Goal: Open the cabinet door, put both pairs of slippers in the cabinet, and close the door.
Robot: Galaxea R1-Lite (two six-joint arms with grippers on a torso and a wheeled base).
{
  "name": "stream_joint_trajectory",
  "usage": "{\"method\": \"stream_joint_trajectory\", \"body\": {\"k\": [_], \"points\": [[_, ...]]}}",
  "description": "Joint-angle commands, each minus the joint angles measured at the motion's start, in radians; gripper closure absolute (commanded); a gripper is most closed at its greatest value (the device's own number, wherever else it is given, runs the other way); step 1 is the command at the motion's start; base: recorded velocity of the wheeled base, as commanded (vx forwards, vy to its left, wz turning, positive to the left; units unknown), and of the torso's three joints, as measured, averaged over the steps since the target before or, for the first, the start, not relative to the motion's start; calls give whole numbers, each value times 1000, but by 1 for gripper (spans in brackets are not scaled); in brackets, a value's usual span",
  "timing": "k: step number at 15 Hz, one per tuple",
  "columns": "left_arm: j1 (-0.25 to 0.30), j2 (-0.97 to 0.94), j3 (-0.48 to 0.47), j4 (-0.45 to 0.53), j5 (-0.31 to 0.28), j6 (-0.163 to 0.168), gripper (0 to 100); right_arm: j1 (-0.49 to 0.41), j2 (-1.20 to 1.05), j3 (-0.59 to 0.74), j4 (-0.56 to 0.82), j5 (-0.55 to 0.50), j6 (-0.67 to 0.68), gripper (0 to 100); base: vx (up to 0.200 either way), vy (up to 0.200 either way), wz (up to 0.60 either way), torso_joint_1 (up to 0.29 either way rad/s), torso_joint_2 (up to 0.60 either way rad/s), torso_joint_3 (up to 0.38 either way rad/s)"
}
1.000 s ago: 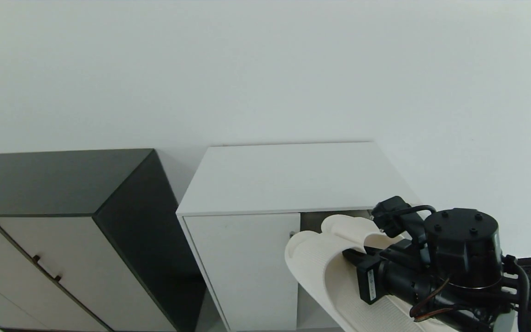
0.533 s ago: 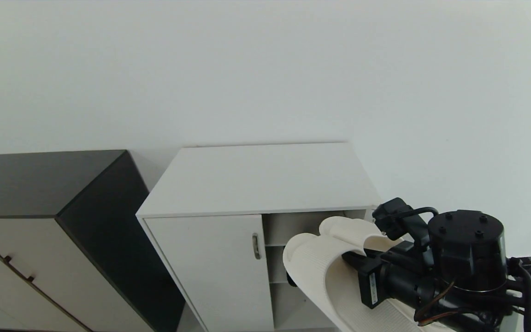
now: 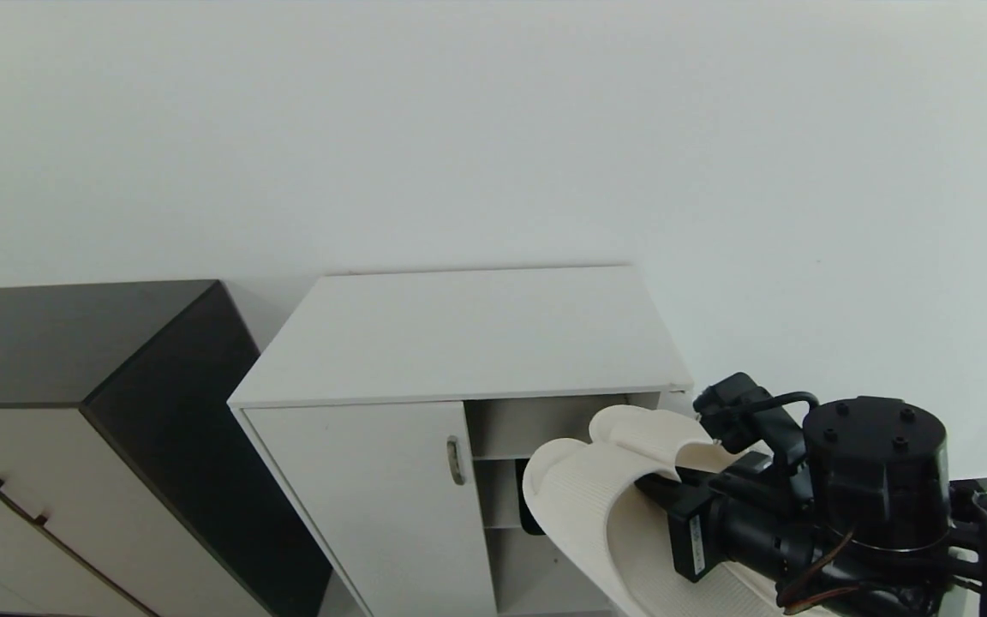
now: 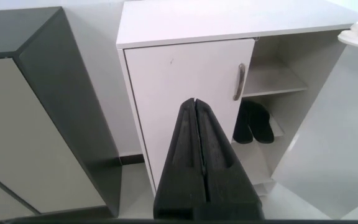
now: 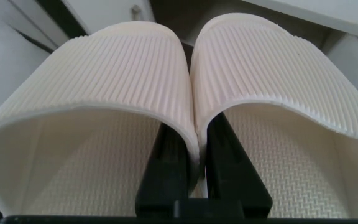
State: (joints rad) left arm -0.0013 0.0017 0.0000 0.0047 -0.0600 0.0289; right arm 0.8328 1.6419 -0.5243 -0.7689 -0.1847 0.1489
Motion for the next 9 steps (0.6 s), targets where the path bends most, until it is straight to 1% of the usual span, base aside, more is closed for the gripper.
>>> {"method": "stream_joint_trajectory", "body": {"k": [1,7,9], "points": [[0,0,0,0,0,0,100,0,3,1,0,1,0,100,0,0,0,0,0,0],[0,0,0,0,0,2,100,2,6,9,-1,5,0,100,0,0,0,0,0,0],[0,0,0,0,-1,2,100,3,7,10,-1,11,0,100,0,0,0,-122,286,144]]}}
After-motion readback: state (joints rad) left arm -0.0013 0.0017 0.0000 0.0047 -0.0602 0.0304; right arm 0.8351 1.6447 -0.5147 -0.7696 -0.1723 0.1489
